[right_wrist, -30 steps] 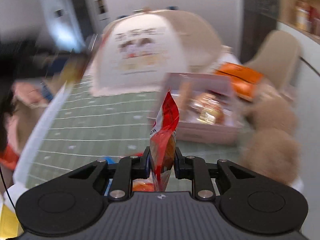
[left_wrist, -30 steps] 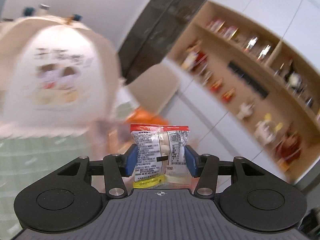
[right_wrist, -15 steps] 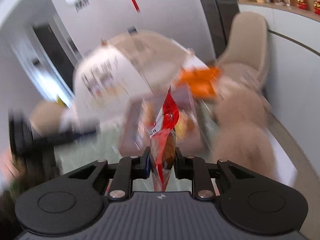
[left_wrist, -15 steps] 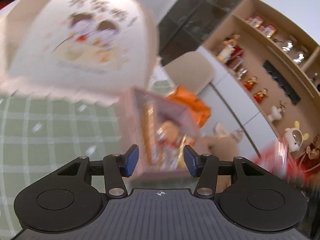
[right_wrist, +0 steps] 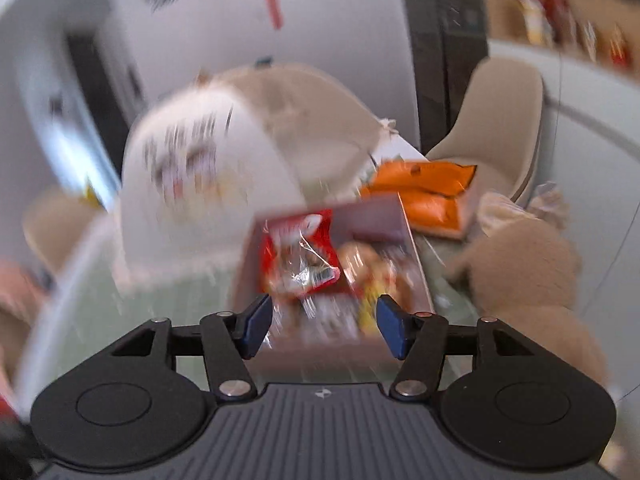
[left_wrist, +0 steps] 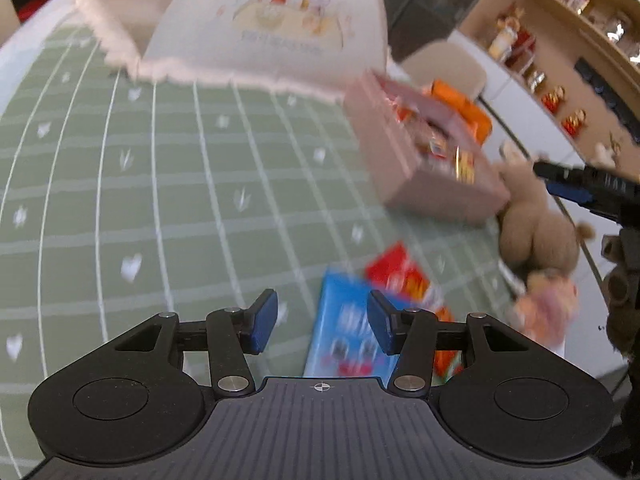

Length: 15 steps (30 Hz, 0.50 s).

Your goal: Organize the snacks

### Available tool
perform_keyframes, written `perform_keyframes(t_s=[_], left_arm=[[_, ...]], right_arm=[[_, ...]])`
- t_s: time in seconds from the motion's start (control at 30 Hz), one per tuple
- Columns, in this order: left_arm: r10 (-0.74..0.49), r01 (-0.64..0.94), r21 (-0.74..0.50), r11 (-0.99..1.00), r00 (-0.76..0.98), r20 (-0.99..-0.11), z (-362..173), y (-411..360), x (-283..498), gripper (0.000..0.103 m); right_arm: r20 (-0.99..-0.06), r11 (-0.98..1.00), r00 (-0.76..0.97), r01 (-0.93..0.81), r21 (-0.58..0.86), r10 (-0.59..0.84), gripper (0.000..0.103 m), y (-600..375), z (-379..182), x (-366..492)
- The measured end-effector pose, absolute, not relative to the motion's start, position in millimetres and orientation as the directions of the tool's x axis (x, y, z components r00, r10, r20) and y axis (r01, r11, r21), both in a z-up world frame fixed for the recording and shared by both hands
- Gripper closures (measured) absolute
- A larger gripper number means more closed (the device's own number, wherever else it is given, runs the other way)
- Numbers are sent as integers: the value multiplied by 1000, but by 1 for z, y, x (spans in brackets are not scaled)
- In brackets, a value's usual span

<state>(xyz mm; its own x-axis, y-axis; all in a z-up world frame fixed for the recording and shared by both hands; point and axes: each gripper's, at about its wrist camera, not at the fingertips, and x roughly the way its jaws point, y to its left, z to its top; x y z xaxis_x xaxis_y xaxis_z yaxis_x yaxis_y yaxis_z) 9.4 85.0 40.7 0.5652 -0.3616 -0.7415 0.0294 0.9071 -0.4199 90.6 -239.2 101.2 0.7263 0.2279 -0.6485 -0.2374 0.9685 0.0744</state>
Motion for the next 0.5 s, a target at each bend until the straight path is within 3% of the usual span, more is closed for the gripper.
perform_keyframes(t_s=[0.13, 0.43, 0.5], left_arm=[[-380, 45, -427, 903, 545, -747, 36, 87, -6, 49], [-423, 114, -431, 895, 522, -741, 50, 57, -7, 49], [-475, 107, -495, 862, 512, -716, 51, 53, -2, 49]], right_arm=[[-692, 946, 700, -315, -78, 176, 34, -216, 80, 42], [-785, 923, 563, -385, 29, 260, 33, -189, 43, -13], [-793, 923, 556, -385, 20, 249, 33, -186, 37, -20]])
